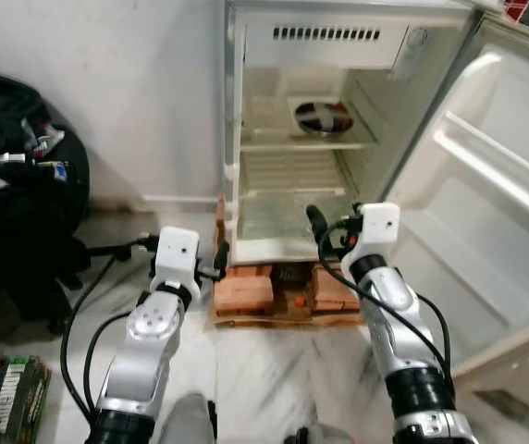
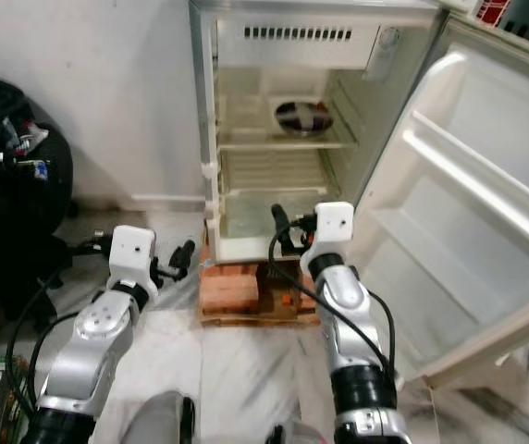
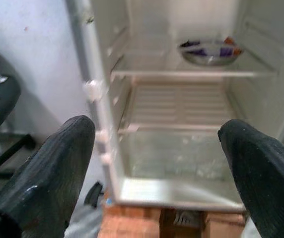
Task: Restocking fridge
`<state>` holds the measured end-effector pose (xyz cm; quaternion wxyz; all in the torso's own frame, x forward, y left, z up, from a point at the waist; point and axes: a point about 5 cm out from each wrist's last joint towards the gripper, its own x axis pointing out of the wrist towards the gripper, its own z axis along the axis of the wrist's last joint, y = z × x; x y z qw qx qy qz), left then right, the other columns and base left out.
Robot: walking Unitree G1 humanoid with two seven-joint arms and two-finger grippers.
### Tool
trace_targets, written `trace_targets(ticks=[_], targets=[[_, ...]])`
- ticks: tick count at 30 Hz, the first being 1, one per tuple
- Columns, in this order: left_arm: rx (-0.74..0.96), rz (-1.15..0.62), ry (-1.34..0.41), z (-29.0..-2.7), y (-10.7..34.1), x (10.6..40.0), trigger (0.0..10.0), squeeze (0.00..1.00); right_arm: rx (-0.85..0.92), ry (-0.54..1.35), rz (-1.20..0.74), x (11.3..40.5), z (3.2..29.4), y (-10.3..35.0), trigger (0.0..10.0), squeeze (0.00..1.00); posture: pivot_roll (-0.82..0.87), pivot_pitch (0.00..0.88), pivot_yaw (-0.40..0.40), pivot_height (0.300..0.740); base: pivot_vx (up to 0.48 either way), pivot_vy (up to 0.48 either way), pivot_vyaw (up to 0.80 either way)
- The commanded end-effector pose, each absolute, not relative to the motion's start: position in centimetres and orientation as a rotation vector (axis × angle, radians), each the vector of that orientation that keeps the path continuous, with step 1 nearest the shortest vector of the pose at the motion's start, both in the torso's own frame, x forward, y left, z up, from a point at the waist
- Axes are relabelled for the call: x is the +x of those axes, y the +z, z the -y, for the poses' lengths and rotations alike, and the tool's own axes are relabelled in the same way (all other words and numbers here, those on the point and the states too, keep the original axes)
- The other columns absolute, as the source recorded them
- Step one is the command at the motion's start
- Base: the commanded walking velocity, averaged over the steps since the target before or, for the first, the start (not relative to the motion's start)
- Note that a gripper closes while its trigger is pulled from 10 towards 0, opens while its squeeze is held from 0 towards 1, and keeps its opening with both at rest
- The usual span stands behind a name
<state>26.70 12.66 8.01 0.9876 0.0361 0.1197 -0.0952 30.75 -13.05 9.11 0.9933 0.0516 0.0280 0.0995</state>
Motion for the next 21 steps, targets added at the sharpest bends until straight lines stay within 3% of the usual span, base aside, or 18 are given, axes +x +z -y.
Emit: trace_targets(ticks=[1, 8, 12, 21], targets=[[0.073, -0.244, -0.2, -12.87, 7.9, 26.7, 10.0, 0.0, 0.106, 0.199, -0.038, 31.04, 13.04, 9.36, 10.0, 0.0, 0.14, 0.043, -0.066, 0.74, 0.0, -0.472, 0.0], [0.064, -0.232, -0.238, -13.18, 8.19, 26.66, 10.0, 0.0, 0.104, 0.186, -0.033, 31.04, 13.23, 9.42, 10.0, 0.0, 0.13, 0.05, -0.06, 0.74, 0.0, -0.475, 0.0], [0.061, -0.235, -0.254, -13.19, 8.17, 26.54, 10.0, 0.0, 0.106, 0.173, -0.032, 30.96, 13.43, 9.4, 10.0, 0.0, 0.13, 0.057, -0.056, 0.74, 0.357, -0.309, 0.0], [0.065, -0.235, -0.294, -12.96, 8.14, 26.23, 10.0, 0.0, 0.111, 0.164, -0.028, 30.91, 13.45, 9.3, 10.0, 0.0, 0.13, 0.067, -0.052, 0.74, 0.45, 0.0, 0.0]])
